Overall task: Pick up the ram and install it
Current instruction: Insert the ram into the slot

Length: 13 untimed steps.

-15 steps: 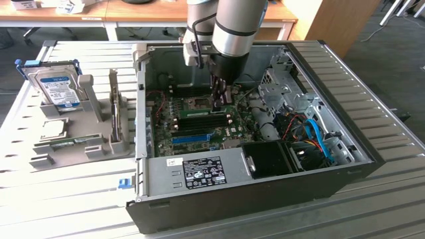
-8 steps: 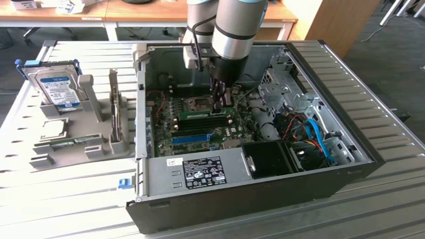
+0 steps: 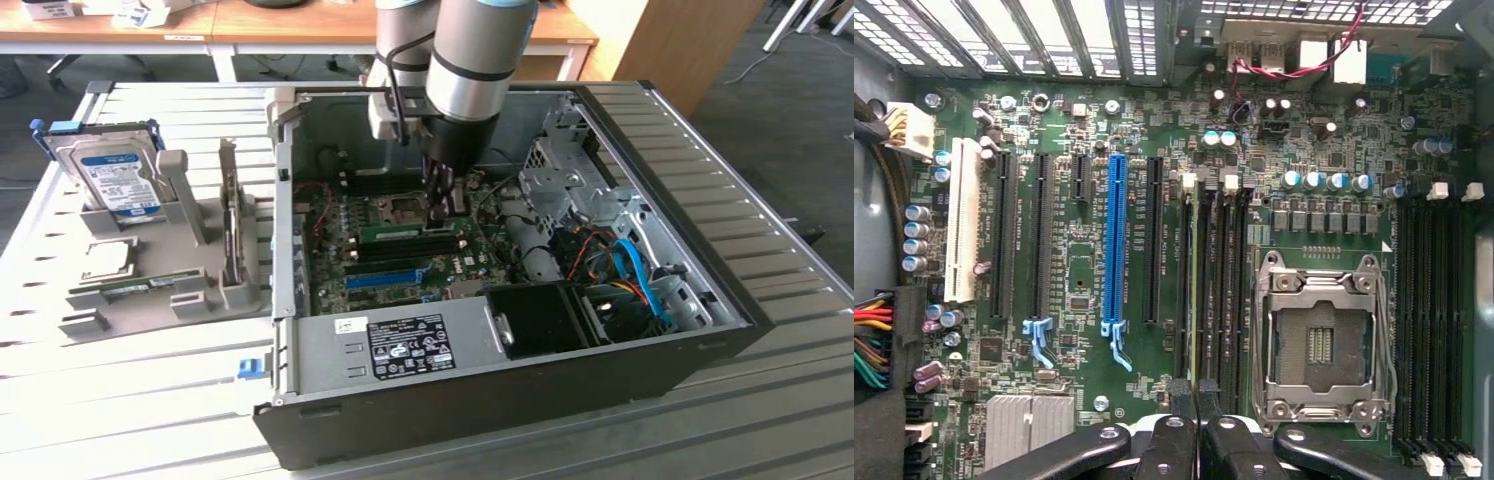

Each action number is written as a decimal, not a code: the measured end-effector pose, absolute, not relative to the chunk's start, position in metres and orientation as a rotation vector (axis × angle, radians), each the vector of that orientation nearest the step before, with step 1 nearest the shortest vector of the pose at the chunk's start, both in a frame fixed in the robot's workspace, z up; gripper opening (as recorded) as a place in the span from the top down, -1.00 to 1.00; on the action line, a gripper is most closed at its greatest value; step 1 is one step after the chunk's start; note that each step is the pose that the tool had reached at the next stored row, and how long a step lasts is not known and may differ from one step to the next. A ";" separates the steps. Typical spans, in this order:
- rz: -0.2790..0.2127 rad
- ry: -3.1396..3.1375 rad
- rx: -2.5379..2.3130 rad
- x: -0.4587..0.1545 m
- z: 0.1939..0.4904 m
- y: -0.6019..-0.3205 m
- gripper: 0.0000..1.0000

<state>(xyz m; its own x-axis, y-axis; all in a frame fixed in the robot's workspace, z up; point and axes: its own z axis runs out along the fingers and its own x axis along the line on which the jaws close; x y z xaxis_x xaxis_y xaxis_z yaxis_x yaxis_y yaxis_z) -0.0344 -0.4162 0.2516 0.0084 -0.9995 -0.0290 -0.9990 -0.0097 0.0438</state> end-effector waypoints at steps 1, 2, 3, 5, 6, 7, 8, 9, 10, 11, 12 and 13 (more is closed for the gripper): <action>-0.081 -2.203 2.223 -0.034 0.252 -0.416 0.76; -0.081 -2.203 2.223 -0.034 0.252 -0.416 0.76; -0.081 -2.203 2.223 -0.034 0.252 -0.416 0.76; -0.080 -2.203 2.223 -0.034 0.252 -0.416 0.76; -0.080 -2.203 2.223 -0.034 0.251 -0.416 0.76; -0.081 -2.203 2.223 -0.034 0.250 -0.416 0.76; -0.080 -2.203 2.223 -0.034 0.250 -0.416 0.76; -0.081 -2.203 2.223 -0.034 0.249 -0.416 0.76; -0.081 -2.203 2.223 -0.034 0.248 -0.416 0.76; -0.081 -2.203 2.223 -0.034 0.247 -0.416 0.76; -0.080 -2.203 2.223 -0.034 0.246 -0.416 0.76; -0.080 -2.203 2.223 -0.034 0.245 -0.416 0.76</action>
<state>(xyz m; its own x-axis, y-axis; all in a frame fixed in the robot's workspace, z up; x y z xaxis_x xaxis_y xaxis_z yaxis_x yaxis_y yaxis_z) -0.0344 -0.4164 0.2451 0.0085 -0.9995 -0.0289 -0.9990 -0.0097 0.0438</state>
